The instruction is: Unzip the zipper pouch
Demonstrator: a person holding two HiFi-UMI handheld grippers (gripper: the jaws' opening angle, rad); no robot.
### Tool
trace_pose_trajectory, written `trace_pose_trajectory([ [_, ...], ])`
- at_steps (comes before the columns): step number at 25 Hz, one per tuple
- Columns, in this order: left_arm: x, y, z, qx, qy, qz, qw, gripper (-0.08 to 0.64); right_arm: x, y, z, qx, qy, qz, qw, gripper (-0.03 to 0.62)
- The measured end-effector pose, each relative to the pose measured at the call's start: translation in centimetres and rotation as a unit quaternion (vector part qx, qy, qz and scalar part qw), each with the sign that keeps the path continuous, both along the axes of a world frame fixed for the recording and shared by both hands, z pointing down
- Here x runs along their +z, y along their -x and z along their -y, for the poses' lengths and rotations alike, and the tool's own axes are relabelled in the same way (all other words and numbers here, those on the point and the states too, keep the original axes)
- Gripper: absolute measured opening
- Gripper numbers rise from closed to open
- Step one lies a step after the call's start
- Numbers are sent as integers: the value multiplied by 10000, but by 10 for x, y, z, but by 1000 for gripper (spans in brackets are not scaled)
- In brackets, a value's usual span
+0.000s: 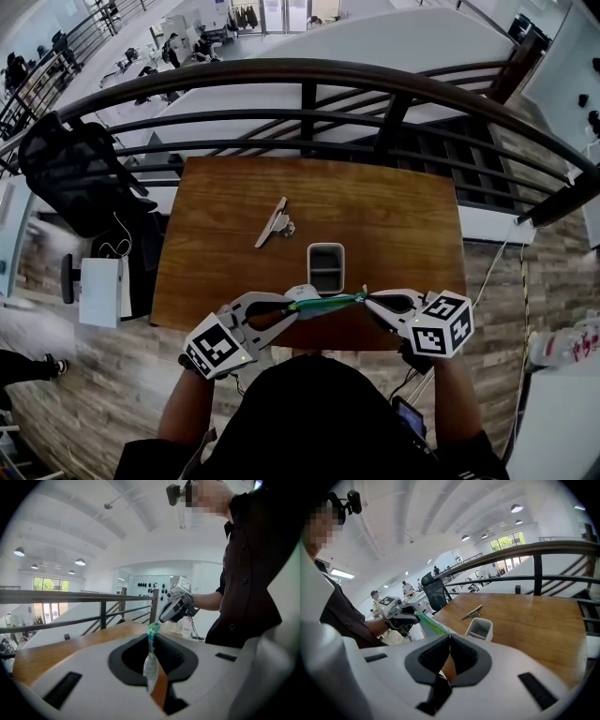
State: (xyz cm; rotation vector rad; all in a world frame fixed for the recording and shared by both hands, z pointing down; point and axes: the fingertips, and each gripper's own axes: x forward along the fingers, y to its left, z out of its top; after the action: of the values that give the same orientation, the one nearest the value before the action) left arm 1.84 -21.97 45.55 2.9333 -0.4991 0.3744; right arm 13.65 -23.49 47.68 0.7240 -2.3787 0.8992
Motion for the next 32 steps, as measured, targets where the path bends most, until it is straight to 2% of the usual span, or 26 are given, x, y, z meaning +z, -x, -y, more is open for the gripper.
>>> trace_pose_trajectory([
  [5,2,2,0,-11,20,33,10000,46,0,-1,-1,7,40,-1,10000,0],
  [16,4,10,4,-148,40,70,9999,46,6,-15,5,149,-88,-331,9993,0],
  [32,2,12,9,-278,60,-13,9996,46,5,-13,7,191,-159,-239,9994,3],
])
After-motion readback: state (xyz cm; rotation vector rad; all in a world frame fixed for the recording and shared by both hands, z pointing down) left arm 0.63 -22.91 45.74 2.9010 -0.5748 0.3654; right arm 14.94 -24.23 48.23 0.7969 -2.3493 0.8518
